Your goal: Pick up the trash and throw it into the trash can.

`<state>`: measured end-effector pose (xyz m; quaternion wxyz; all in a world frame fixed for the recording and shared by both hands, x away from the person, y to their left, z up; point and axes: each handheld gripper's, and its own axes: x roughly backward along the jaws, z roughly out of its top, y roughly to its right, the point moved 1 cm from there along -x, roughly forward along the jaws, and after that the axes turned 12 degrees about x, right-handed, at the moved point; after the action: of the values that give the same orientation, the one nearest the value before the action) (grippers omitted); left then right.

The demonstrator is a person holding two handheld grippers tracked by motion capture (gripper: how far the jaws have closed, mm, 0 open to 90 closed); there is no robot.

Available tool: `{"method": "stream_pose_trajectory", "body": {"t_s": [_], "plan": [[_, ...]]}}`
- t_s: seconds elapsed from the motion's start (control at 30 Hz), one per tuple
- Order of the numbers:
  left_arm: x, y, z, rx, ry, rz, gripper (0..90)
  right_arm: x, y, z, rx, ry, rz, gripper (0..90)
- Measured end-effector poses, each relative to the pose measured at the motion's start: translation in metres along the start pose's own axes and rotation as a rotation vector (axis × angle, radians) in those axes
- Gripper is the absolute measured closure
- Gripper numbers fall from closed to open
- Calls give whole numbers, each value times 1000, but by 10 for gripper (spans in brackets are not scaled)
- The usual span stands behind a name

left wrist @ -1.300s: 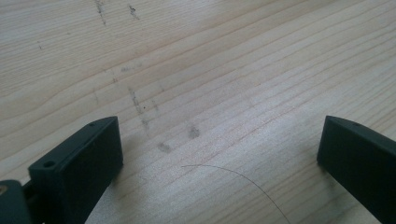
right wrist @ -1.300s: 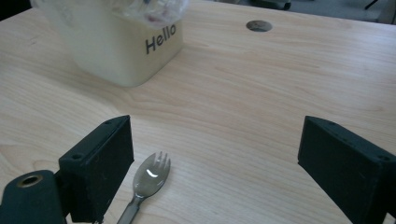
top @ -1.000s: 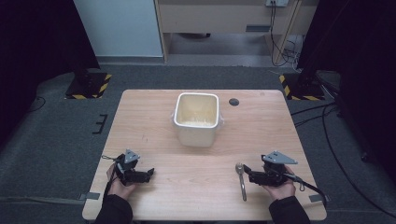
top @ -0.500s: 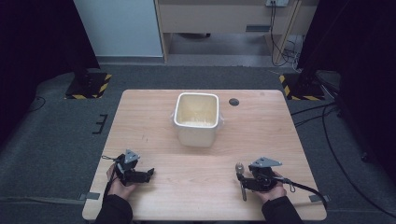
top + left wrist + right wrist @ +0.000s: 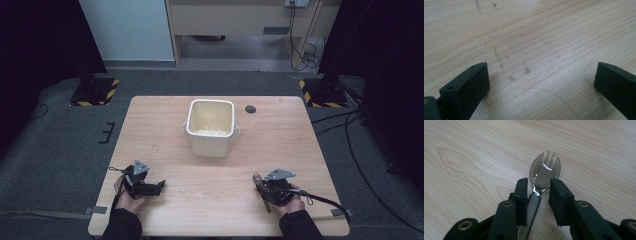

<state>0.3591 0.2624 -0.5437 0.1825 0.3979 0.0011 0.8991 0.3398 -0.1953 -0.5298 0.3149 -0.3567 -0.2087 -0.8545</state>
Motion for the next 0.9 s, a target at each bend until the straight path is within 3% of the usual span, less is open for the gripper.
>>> {"method": "stream_pose_trajectory", "body": {"t_s": [0.2, 0.5, 0.9], "plan": [[0, 0, 0, 0, 0, 0, 0, -3, 5, 2, 12, 2, -3, 788], [0, 0, 0, 0, 0, 0, 0, -2, 9, 3, 14, 5, -2, 795], [0, 0, 0, 0, 0, 0, 0, 22, 20, 10, -13, 127, -20, 793]]}}
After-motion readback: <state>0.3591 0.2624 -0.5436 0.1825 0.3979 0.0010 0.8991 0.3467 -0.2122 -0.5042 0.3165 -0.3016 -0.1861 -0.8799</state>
